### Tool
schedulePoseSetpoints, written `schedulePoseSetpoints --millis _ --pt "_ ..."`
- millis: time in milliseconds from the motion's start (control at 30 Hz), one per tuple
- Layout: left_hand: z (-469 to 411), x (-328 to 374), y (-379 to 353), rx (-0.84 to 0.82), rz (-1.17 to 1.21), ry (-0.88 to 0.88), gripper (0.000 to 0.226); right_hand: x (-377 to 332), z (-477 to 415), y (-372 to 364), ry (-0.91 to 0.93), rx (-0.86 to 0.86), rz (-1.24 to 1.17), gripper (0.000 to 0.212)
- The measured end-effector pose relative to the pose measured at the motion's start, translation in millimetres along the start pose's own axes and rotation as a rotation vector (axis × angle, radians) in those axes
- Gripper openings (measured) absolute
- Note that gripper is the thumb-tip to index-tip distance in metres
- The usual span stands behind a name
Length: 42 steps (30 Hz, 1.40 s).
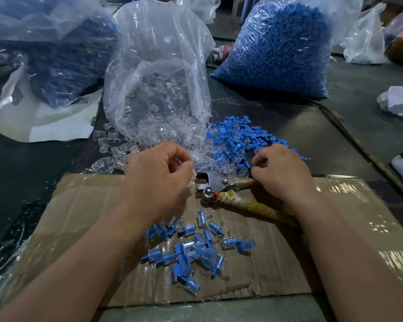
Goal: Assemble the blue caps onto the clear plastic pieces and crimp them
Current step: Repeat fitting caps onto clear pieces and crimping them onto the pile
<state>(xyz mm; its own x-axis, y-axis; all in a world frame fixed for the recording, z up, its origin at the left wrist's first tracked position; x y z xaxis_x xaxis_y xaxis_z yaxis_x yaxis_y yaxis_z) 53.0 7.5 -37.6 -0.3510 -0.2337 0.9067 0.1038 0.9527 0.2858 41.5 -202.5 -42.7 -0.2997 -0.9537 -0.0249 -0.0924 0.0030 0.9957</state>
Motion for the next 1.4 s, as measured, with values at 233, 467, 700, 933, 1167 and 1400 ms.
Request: schedulePoseSetpoints --millis 233,467,700,933,1167,1400 --pt "0.4 1.4 -0.1 -0.009 0.036 0.005 0.018 2.8 0.8 2.2 0.046 0.133 -0.034 0.015" --pt "1.2 2.3 1.2 -0.03 0.095 0.027 0.014 2.8 5.0 7.1 0.041 0.247 -0.218 0.01" --pt "1.9 6.0 1.2 -0.074 0.089 -0.003 0.013 3.6 7.6 12.5 0.023 0.283 -0.279 0.008" --pt "4.3 8.1 0.0 -0.137 0.172 0.016 0.008 -25.5 31.1 29.3 0.155 0.113 -0.877 0.021" --pt "4.3 10.8 -1.7 -0.101 0.239 0.019 0.011 -45.2 38.7 21.3 0.219 -0.044 -1.005 0.018" --pt "1.7 12.4 -0.9 -0.064 0.41 0.092 0.013 -49.2 43.8 23.9 0.289 0.053 -0.897 0.019"
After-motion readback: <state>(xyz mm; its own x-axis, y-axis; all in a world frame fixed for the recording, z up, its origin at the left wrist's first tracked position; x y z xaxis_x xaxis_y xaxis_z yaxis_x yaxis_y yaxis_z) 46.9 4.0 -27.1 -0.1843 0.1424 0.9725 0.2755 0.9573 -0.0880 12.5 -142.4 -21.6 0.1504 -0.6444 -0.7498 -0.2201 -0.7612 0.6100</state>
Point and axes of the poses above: each hand's wrist, its own z-axis away from the middle knuckle, its own y-axis out of the back of the hand, x = y × z, the point moved 1 cm from there along -z, towards the middle knuckle, and after that the axes turned 15 degrees about z, right-handed, at the moved point
